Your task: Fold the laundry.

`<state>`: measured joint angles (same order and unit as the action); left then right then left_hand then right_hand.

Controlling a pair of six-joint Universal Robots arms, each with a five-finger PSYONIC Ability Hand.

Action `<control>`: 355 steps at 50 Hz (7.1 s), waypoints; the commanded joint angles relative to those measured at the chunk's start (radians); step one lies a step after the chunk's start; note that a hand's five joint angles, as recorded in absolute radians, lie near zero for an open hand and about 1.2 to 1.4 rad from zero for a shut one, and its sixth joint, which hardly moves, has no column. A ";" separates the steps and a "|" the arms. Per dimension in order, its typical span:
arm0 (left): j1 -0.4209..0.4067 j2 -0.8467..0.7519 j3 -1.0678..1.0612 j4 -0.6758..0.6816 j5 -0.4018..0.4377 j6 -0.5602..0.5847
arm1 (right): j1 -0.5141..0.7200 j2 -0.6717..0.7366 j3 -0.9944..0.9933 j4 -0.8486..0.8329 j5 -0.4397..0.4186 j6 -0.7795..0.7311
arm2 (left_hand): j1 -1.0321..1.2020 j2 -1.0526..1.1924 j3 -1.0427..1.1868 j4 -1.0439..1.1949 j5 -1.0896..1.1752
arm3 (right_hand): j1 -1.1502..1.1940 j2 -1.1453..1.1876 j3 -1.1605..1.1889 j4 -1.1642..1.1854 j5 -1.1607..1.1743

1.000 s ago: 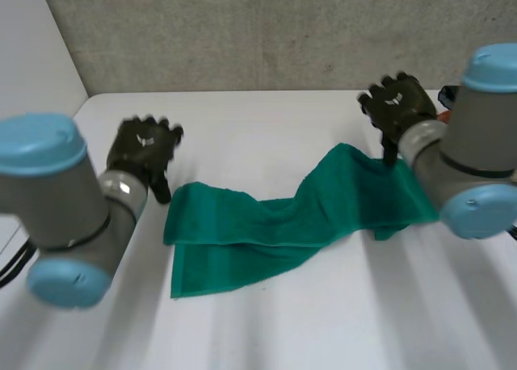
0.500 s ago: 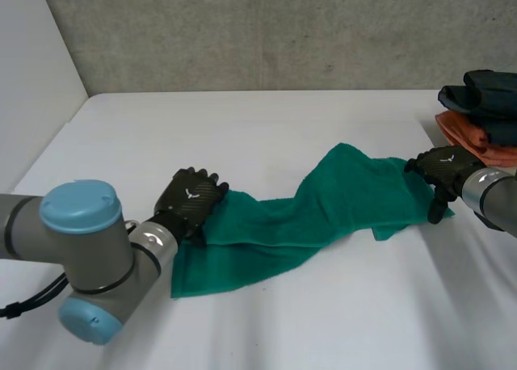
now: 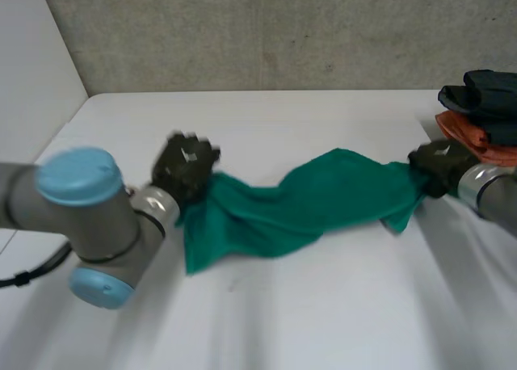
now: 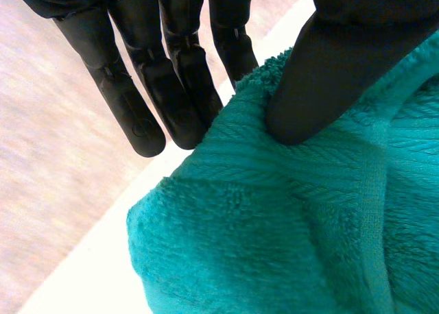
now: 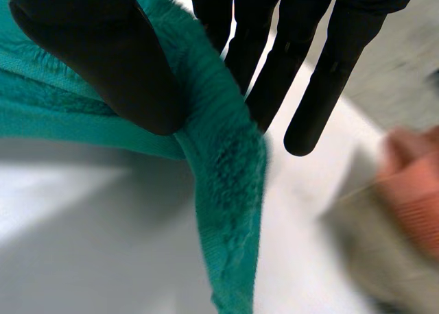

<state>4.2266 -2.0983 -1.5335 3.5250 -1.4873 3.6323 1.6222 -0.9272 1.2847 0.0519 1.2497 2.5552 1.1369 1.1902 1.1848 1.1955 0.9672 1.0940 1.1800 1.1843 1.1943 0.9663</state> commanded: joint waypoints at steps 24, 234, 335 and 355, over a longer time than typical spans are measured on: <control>0.119 0.057 0.281 -0.488 0.058 -0.026 | 0.044 -0.122 -0.367 0.694 0.036 -0.172 | 0.259 0.206 0.211 0.201 0.254 | 0.302 0.216 0.212 0.202 0.255; 0.323 0.308 -0.484 -0.109 0.100 0.112 | 0.024 -0.219 0.366 -0.035 0.079 0.222 | -0.480 -0.533 -0.528 -0.538 -0.484 | -0.381 -0.467 -0.471 -0.481 -0.428; 0.423 0.571 -0.527 -0.629 0.251 0.270 | 0.050 -0.374 0.429 0.341 0.238 -0.454 | 0.259 0.206 0.211 0.201 0.254 | 0.302 0.216 0.212 0.202 0.255; 0.227 0.003 -0.013 -0.103 -0.036 0.117 | 0.174 0.091 -0.168 0.014 0.326 -0.282 | 0.259 0.206 0.211 0.201 0.254 | 0.302 0.216 0.212 0.202 0.255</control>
<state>4.4974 -1.9438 -1.6837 3.3847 -1.4772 3.7670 1.7825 -0.9645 1.2716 0.1246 1.5729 2.2865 1.1557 1.1974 1.1894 1.1997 0.9867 1.1172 1.1810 1.1902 1.1970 1.0202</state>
